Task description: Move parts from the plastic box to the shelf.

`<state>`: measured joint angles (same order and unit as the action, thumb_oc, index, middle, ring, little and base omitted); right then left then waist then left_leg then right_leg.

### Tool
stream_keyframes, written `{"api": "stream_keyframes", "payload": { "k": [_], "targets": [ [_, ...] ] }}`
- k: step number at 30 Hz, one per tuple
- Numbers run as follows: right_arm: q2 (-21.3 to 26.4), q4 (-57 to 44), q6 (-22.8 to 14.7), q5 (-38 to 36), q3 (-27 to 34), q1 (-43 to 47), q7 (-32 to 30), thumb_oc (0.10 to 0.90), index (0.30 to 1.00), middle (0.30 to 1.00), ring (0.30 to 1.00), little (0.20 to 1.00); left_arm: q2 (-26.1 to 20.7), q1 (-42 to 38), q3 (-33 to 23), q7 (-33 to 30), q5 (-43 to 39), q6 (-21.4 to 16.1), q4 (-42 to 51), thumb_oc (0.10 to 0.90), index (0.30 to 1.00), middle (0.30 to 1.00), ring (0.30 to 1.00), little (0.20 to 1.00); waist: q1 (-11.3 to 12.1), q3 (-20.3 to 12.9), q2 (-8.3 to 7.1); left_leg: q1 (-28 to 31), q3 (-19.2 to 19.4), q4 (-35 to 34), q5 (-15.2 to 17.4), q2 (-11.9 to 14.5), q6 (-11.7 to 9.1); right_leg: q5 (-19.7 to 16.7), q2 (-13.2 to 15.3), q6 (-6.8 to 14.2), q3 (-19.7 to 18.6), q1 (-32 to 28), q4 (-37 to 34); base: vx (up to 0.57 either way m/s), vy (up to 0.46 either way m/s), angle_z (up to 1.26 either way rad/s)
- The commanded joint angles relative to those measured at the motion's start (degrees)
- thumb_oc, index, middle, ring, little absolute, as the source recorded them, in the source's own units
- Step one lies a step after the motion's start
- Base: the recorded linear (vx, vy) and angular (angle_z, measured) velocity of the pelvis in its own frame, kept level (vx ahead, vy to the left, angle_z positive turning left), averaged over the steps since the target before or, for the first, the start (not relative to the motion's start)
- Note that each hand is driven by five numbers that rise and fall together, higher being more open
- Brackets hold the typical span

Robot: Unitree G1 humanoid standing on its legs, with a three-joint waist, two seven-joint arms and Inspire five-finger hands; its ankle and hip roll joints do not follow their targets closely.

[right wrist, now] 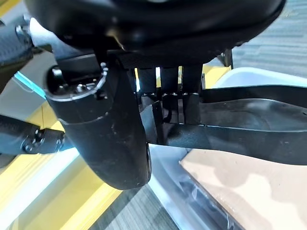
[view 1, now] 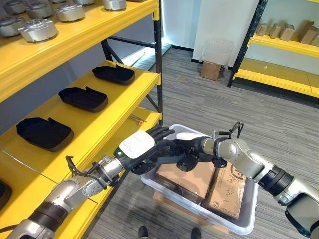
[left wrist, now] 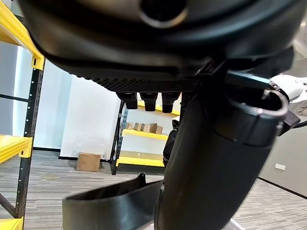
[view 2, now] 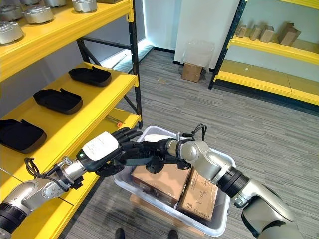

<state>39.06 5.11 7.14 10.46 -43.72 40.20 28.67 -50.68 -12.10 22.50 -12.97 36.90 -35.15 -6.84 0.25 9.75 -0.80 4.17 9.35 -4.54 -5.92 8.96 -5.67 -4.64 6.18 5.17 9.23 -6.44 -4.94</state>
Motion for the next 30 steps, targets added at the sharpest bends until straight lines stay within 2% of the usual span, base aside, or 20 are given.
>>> {"api": "stream_keyframes", "payload": {
  "k": [1,7,10,13,15,17,23,28,30],
  "targets": [
    [-0.37,-4.65,-2.22,-3.38,6.46,9.30,-4.90,0.400,0.300,0.300,0.300,0.300,-0.05,-5.01,-1.87,-2.61,-2.77,-2.55,-0.83,0.900,1.000,1.000,1.000,1.000,0.65,-2.56,-0.79,3.69,2.56,-0.46,3.60,3.79,-1.90,0.12,4.69,5.84,1.97,-0.19,-0.06,0.01,0.036,-0.01],
    [2.34,-2.65,-1.09,-5.51,11.77,6.34,-6.50,0.400,0.300,0.300,0.300,0.300,-1.49,-2.68,-5.13,-2.24,-5.39,-4.64,0.11,0.900,1.000,1.000,1.000,1.000,0.10,-2.52,-0.74,3.79,2.72,-0.46,3.55,3.70,-1.92,-0.06,4.76,5.90,1.82,-0.09,-0.06,0.00,0.000,0.00],
    [3.74,-1.27,-1.50,-6.75,13.76,5.95,-5.36,0.400,0.300,0.300,0.300,0.300,-1.82,-1.34,-6.80,-5.97,-3.54,-2.35,-0.87,0.900,1.000,1.000,1.000,1.000,-0.08,-2.72,-0.90,3.86,2.80,-0.46,3.55,3.66,-1.99,-0.05,4.72,5.88,1.75,-0.12,-0.06,0.00,0.000,0.00],
    [5.28,-0.42,-3.74,-8.97,15.31,5.49,-0.99,0.400,0.300,0.300,0.300,0.300,-2.70,-0.14,-8.80,-10.14,0.15,-0.79,-1.66,0.900,1.000,1.000,1.000,1.000,-0.10,-2.91,-1.25,3.82,2.78,-0.46,3.58,3.62,-2.06,-0.07,4.69,6.02,1.60,-0.06,-0.06,0.00,0.000,0.00],
    [6.32,-2.62,-4.85,-9.75,14.34,5.47,1.97,0.400,0.300,0.300,0.300,0.300,-2.67,0.12,-9.27,-14.99,3.47,-0.41,-4.08,0.900,1.000,1.000,1.000,1.000,-0.32,-2.94,-1.49,3.83,2.99,-0.46,3.55,3.70,-2.07,-0.14,4.68,6.05,1.56,0.07,-0.06,0.00,0.000,0.00],
    [5.60,-7.15,-2.70,-8.86,13.28,5.01,4.41,0.400,0.300,0.300,0.300,0.300,-1.88,-1.11,-9.32,-19.75,6.04,2.03,-5.57,0.900,1.000,1.000,1.000,1.000,-0.77,-2.94,-1.65,3.93,2.97,-0.46,3.51,3.80,-2.11,-0.23,4.57,5.96,1.24,0.05,-0.06,0.00,0.000,0.00],
    [4.17,-5.94,-0.92,-6.99,10.69,5.57,3.96,0.400,0.300,0.300,0.300,0.300,-0.90,-3.68,-9.61,-25.22,6.87,5.33,-6.37,0.900,1.000,1.000,1.000,1.000,-0.66,-3.31,-2.00,3.96,2.70,-0.46,3.51,3.76,-2.17,-0.10,4.45,5.86,1.31,-0.22,-0.06,0.00,0.000,0.00],
    [3.71,-2.61,-2.02,-8.10,9.64,6.82,5.11,0.400,0.300,0.300,0.300,0.300,-0.87,-5.76,-9.96,-24.50,6.54,5.35,-6.62,0.900,1.000,1.000,1.000,1.000,-0.33,-3.73,-2.40,3.86,2.43,-0.46,3.49,3.81,-2.21,-0.04,4.40,5.90,1.54,-0.32,-0.06,0.00,0.000,0.00],
    [3.92,-1.92,-3.96,-9.14,9.43,6.90,6.28,0.400,0.300,0.300,0.300,0.300,-0.72,-6.07,-9.61,-23.37,5.94,4.90,-6.69,0.900,1.000,1.000,1.000,1.000,-0.29,-3.92,-2.64,3.90,2.44,-0.46,3.61,3.83,-2.22,0.02,4.37,5.96,1.52,-0.38,-0.06,0.00,0.000,0.00]
  ]
}}
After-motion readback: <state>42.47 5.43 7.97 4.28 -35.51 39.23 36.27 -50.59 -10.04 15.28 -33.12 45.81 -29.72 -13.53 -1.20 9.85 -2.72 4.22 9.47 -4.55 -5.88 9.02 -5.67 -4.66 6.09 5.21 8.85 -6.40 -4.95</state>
